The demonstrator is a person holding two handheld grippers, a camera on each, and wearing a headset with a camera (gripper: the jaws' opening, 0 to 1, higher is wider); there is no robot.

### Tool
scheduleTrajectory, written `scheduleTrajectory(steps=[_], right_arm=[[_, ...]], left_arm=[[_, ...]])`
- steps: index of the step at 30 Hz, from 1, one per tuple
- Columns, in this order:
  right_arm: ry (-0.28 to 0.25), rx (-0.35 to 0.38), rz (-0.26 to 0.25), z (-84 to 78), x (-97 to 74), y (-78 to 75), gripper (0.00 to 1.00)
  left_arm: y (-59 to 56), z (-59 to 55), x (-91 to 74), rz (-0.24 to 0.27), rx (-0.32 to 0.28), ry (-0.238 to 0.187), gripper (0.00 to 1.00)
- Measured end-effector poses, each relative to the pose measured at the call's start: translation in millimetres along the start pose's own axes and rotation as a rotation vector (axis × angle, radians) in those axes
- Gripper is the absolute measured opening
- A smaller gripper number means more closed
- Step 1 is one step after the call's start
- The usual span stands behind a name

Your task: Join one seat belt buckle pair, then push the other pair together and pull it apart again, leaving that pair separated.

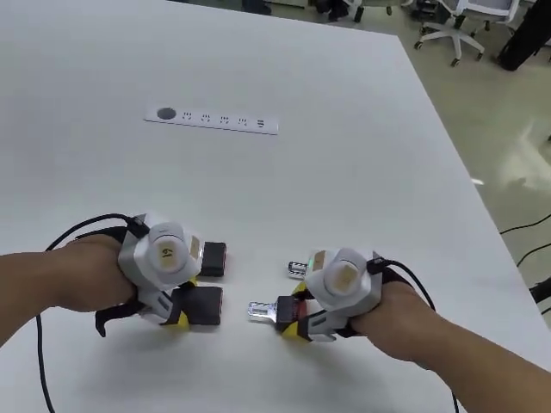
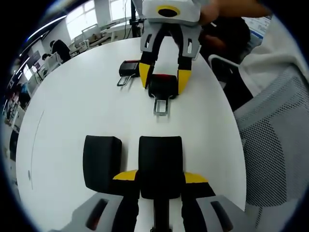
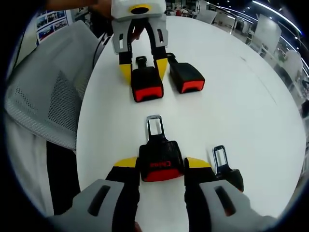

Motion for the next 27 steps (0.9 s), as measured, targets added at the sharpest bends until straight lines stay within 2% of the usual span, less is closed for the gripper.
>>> scheduleTrajectory(steps=[5, 10, 15, 22, 25, 27], right_arm=[[0.005, -0.014, 0.000, 16.9, 7.4, 2.9, 0.34], [0.016, -0.017, -0.001, 26.8, 11.4, 4.4, 0.34], [0.031, -0.015, 0.002, 30.1, 14.6, 1.1, 0.34], [0.034, -0.028, 0.001, 34.4, 14.2, 6.2, 0.34], [0.032, -0.090, -0.020, 37.5, 12.3, 6.4, 0.34], [0.027, -0.102, -0.024, 37.1, 12.5, 6.1, 0.34]], left_arm=[[-0.2, 0.7, 0.0, 0.000, -0.001, 0.003, 0.34], [0.9, 0.0, 0.3, 0.001, -0.003, 0.004, 0.34], [1.9, -0.9, 0.9, 0.001, -0.005, 0.003, 0.34], [1.4, -0.1, 1.0, -0.001, -0.004, 0.002, 0.34], [0.5, 0.7, 0.6, -0.001, -0.006, 0.000, 0.34], [0.5, 0.4, 0.9, -0.001, -0.007, 0.000, 0.34]])
Point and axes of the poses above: the centre of the closed fingertips' face, and the gripper's own axes: x roughly forward along the fingers, y roughly to its left, z roughly out of its top, the point moved 9 cm from there along -x, roughly backward along the fingers, and after that the axes turned 2 degrees about z, right-handed, at the moved point
